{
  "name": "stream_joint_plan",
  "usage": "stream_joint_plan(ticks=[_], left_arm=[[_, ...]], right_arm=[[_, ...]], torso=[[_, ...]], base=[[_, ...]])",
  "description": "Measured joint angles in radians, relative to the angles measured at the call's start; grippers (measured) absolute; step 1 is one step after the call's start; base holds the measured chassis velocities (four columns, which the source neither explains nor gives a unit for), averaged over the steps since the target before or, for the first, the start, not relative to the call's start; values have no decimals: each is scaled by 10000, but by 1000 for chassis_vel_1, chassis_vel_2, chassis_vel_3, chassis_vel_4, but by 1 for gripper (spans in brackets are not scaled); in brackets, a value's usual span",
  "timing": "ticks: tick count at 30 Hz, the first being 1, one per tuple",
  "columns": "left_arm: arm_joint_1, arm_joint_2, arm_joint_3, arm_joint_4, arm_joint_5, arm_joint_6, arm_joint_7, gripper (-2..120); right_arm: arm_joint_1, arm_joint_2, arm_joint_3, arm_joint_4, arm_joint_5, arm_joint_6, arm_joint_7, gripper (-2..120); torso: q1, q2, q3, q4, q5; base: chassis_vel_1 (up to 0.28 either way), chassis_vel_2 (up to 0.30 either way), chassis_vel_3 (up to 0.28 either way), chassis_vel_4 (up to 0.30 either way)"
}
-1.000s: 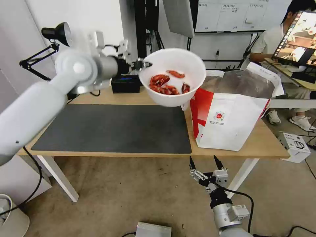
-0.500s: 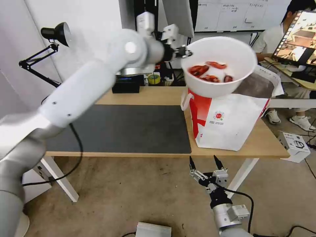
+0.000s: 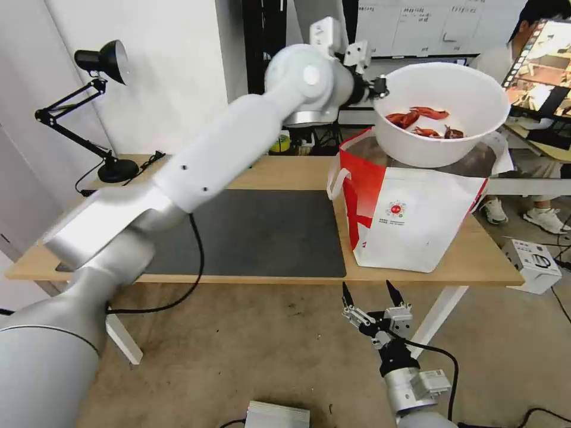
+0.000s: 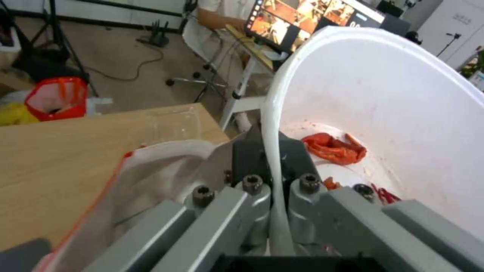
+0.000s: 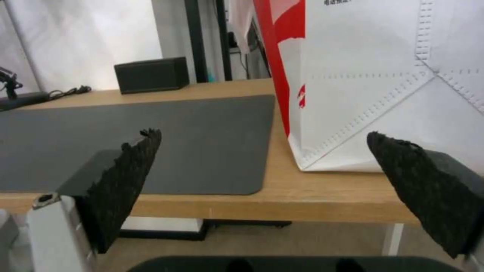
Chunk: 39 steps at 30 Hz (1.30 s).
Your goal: Pick up the trash from the table and place it into the takeout bag.
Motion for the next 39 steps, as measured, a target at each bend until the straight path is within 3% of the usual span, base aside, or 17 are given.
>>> stream_joint_plan(ticks=[6, 18, 39], left_arm=[[-16, -926, -306, 841, 433, -434, -591, 0], [432, -1000, 249, 967, 742, -1286, -1807, 0], [1031, -954, 802, 530, 1341, -1391, -1782, 0]], right_arm=[[0, 0, 0, 0, 0, -1, 0, 100], [-1, 0, 0, 0, 0, 0, 0, 100], [0, 0, 0, 0, 0, 0, 0, 100]], torso=[[0, 0, 0, -1, -1], [0, 0, 0, 1, -3], [0, 0, 0, 0, -3]], base=[[0, 0, 0, 0], [0, 0, 0, 0], [0, 0, 0, 0]])
